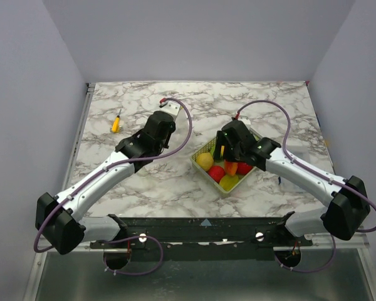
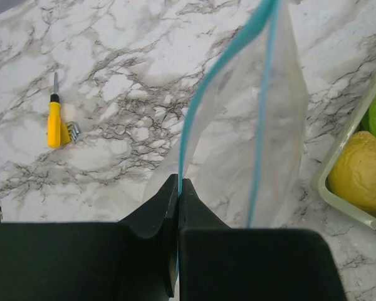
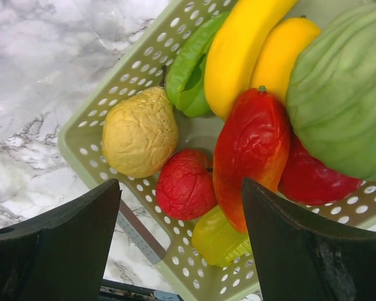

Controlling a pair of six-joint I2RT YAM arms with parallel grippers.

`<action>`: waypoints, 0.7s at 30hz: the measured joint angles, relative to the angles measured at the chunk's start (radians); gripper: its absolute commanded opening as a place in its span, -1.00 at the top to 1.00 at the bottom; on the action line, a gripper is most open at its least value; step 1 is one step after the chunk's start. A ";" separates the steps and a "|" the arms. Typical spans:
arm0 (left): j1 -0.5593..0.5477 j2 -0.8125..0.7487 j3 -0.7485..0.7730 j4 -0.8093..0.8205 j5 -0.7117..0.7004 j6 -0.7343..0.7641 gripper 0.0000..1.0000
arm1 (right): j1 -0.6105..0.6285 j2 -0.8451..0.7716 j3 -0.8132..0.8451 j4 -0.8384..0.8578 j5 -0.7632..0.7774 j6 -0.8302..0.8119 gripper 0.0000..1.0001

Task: Place the food in the zip-top bag and seal the zipper
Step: Pick up the fake fruit from the bin.

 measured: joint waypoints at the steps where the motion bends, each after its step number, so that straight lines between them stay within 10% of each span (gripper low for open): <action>1: 0.000 0.016 0.000 0.003 0.003 -0.002 1.00 | 0.000 0.000 -0.005 0.000 0.007 0.003 -0.61; 21: 0.000 0.105 0.148 -0.100 -0.203 -0.019 1.00 | 0.021 -0.034 -0.019 -0.060 0.091 0.069 -0.64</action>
